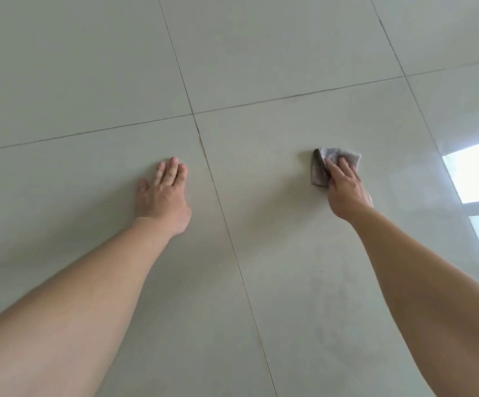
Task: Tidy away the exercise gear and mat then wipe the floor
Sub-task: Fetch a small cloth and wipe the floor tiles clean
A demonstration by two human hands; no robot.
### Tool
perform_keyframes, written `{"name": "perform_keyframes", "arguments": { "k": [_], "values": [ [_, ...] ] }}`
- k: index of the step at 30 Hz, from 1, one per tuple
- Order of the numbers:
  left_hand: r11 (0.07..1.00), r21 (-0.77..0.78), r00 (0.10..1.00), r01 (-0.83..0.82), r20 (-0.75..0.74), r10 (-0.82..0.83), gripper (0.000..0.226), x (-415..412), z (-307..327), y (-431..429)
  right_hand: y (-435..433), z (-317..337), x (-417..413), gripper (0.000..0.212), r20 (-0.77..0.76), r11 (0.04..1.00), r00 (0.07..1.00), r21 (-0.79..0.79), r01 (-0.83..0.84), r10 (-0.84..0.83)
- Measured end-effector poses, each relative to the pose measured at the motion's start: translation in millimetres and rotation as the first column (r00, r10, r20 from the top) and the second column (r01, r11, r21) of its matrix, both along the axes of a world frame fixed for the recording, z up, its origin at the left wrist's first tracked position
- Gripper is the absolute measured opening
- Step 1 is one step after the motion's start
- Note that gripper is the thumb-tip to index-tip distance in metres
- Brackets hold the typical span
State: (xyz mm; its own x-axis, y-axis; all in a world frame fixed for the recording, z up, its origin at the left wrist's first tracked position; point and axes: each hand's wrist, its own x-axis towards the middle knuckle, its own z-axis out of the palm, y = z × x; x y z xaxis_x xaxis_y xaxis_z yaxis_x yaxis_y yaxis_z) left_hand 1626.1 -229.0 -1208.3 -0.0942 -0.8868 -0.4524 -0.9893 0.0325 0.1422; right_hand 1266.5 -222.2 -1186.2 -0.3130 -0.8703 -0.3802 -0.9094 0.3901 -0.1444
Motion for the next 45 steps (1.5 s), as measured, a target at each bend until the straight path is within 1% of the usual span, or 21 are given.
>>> {"name": "perform_keyframes", "arguments": {
  "k": [3, 6, 10, 13, 14, 15, 18, 20, 21, 23, 25, 27, 29, 30, 31, 32, 34, 36, 39, 42, 45],
  "values": [
    [1.000, -0.001, 1.000, 0.011, 0.014, -0.011, 0.070, -0.6, 0.9, 0.7, -27.0, -12.5, 25.1, 0.059, 0.008, 0.999, 1.000, -0.037, -0.030, 0.030],
    [1.000, -0.025, 1.000, 0.008, 0.021, -0.007, 0.070, -1.1, -1.4, 2.9, -47.4, -28.3, 102.5, 0.064, 0.020, 0.957, 0.963, -0.122, -0.263, 0.267],
    [0.997, -0.057, 0.998, -0.051, -0.024, 0.050, 0.066, -4.0, -1.3, 6.2, -56.8, -35.9, 197.0, 0.063, 0.059, 0.811, 0.818, -0.192, -0.553, 0.572],
    [0.994, -0.082, 0.997, -0.068, -0.044, 0.064, 0.064, -4.6, -3.6, 5.3, -74.9, -41.7, 161.9, 0.062, 0.078, 0.711, 0.718, -0.247, -0.658, 0.692],
    [0.994, -0.080, 0.997, -0.070, -0.042, 0.066, 0.063, -3.8, -4.0, 5.2, -83.7, -45.3, 136.4, 0.060, 0.071, 0.709, 0.719, -0.261, -0.655, 0.691],
    [0.995, -0.077, 0.997, -0.068, -0.037, 0.066, 0.063, -3.3, -4.2, 5.4, -91.8, -47.1, 108.1, 0.058, 0.050, 0.744, 0.763, -0.276, -0.609, 0.644],
    [0.995, -0.077, 0.998, -0.058, -0.018, 0.056, 0.063, -3.0, -6.2, 4.1, -116.2, -45.9, 30.4, 0.053, 0.035, 0.915, 0.956, -0.303, -0.266, 0.290],
    [0.995, -0.082, 0.998, -0.057, -0.013, 0.056, 0.064, -4.8, -7.5, 4.4, -130.8, -42.4, 14.6, 0.053, 0.032, 0.969, 0.998, -0.246, -0.039, 0.049],
    [0.995, -0.086, 0.998, -0.059, -0.010, 0.058, 0.064, -5.5, -8.3, 4.8, -137.0, -42.0, 22.3, 0.055, 0.011, 0.976, 1.000, -0.215, 0.025, -0.023],
    [0.994, -0.086, 0.998, -0.068, -0.006, 0.068, 0.062, -6.0, -8.0, 4.7, -144.6, -42.3, 61.0, 0.059, -0.018, 0.979, 1.000, -0.204, -0.021, 0.018],
    [0.995, -0.071, 0.998, -0.066, -0.006, 0.066, 0.061, -6.7, -6.7, 2.9, -140.6, -40.8, 119.0, 0.056, 0.019, 0.937, 0.958, -0.217, -0.274, 0.285],
    [0.996, -0.064, 0.998, -0.060, 0.000, 0.060, 0.061, -6.5, -5.3, 1.2, -124.6, -36.7, 176.7, 0.052, 0.066, 0.808, 0.817, -0.209, -0.551, 0.574],
    [0.996, -0.063, 0.998, -0.058, 0.002, 0.058, 0.061, -5.4, -5.8, -0.3, -117.5, -33.3, 194.1, 0.053, 0.105, 0.692, 0.687, -0.194, -0.695, 0.719],
    [0.997, -0.060, 0.998, -0.058, 0.000, 0.058, 0.061, -4.8, -6.1, -0.8, -122.9, -33.8, 181.9, 0.055, 0.110, 0.657, 0.651, -0.209, -0.724, 0.751],
    [0.997, -0.059, 0.998, -0.058, -0.002, 0.058, 0.061, -3.9, -6.6, -1.1, -131.8, -35.8, 158.2, 0.058, 0.091, 0.648, 0.646, -0.229, -0.727, 0.758],
    [0.997, -0.058, 0.998, -0.060, -0.004, 0.060, 0.060, -3.4, -7.0, -1.3, -143.1, -38.5, 126.1, 0.059, 0.068, 0.679, 0.687, -0.245, -0.692, 0.724],
    [0.996, -0.054, 0.998, -0.066, 0.001, 0.066, 0.059, -3.3, -7.5, -1.2, -162.6, -38.7, 43.4, 0.061, 0.035, 0.821, 0.844, -0.257, -0.510, 0.535],
    [0.996, -0.049, 0.998, -0.069, 0.008, 0.069, 0.059, -4.2, -8.4, -1.5, -162.7, -34.7, -44.8, 0.063, -0.007, 0.933, 0.956, -0.216, -0.289, 0.294],
    [0.996, -0.060, 0.998, -0.059, 0.029, 0.061, 0.060, -5.0, -10.8, -3.0, -135.3, -30.8, -114.6, 0.058, -0.024, 0.989, 0.997, -0.128, -0.073, 0.071],
    [0.996, -0.066, 0.997, -0.067, 0.038, 0.070, 0.061, -8.2, -10.0, -5.3, -100.7, -35.8, -95.9, 0.060, 0.041, 0.984, 0.997, -0.171, -0.053, 0.061],
    [0.996, -0.058, 0.996, -0.072, 0.053, 0.075, 0.062, -8.2, -10.2, -9.8, -47.9, -38.5, -51.9, 0.057, 0.076, 0.950, 0.974, -0.249, -0.190, 0.214]
  ]
}}
